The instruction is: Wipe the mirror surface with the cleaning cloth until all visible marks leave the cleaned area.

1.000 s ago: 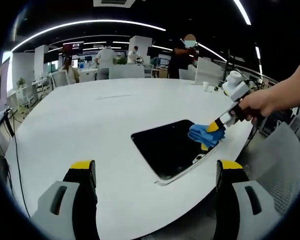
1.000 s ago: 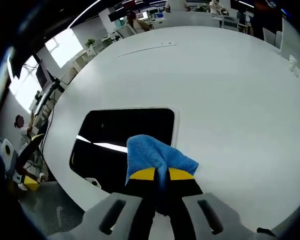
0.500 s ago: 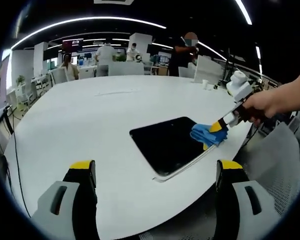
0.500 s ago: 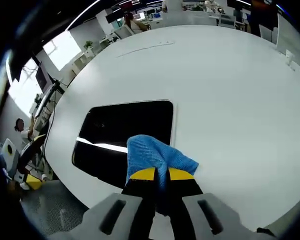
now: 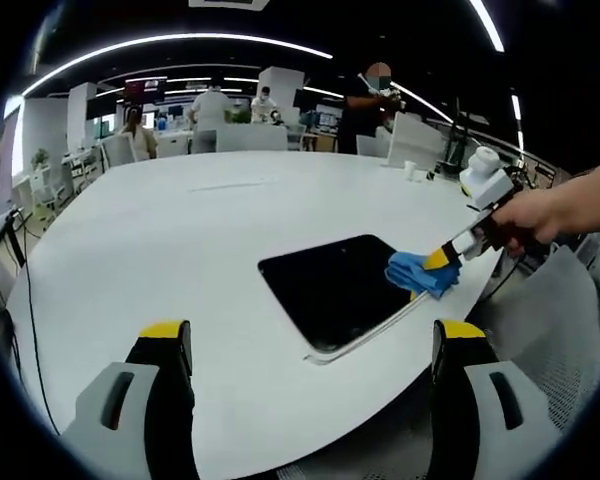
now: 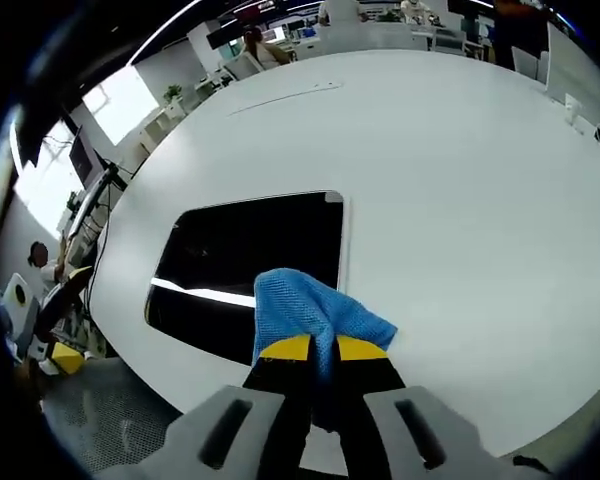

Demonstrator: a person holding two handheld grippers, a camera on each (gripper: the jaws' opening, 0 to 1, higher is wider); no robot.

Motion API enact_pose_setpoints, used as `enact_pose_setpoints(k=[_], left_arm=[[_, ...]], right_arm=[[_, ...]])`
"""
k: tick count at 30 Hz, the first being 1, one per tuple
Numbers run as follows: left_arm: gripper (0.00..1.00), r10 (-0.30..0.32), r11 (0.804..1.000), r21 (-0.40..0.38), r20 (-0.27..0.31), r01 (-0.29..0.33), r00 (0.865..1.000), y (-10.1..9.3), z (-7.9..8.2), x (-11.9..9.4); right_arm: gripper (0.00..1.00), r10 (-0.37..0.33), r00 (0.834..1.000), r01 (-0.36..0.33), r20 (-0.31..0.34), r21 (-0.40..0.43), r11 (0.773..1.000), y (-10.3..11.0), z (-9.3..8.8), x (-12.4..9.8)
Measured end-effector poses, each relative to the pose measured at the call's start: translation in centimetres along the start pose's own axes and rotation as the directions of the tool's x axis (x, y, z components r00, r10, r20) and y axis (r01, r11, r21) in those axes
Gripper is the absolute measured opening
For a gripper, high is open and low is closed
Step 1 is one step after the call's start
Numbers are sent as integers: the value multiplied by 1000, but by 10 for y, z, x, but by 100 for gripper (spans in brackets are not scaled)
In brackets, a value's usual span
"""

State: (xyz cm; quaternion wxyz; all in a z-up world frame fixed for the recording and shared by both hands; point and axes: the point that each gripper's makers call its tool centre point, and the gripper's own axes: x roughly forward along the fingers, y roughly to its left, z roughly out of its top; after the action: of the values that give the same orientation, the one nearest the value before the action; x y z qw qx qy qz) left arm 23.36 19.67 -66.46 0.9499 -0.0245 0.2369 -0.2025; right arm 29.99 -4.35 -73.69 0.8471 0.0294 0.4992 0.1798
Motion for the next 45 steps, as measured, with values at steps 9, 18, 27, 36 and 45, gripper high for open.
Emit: enact_pose_setpoints(k=[9,18,27,36,45], left_arm=[[99,-5,1000,-3,2,5,1000,-1,0,1],[99,-7,1000,-5,0,7,1000,-1,0,1],[99,-18,1000,-7,-5,17,1000,-3,-1,1],[99,-28,1000,-2,-18,28,999,-5,-3,0],[99,-39,999,5,-27,40,999,-6,-4,0]], right_arm=[[2,-8,1000,9,-11,41,999,0,1,0],[1,-19,1000,20,-21,35,999,3,1,1],[1,-12,1000,13,-21,27,1000,18,1,5],[2,-23,1000,23,7,47,999,31,3,10],[2,-8,1000,9,-19,43,999,54,5,18]])
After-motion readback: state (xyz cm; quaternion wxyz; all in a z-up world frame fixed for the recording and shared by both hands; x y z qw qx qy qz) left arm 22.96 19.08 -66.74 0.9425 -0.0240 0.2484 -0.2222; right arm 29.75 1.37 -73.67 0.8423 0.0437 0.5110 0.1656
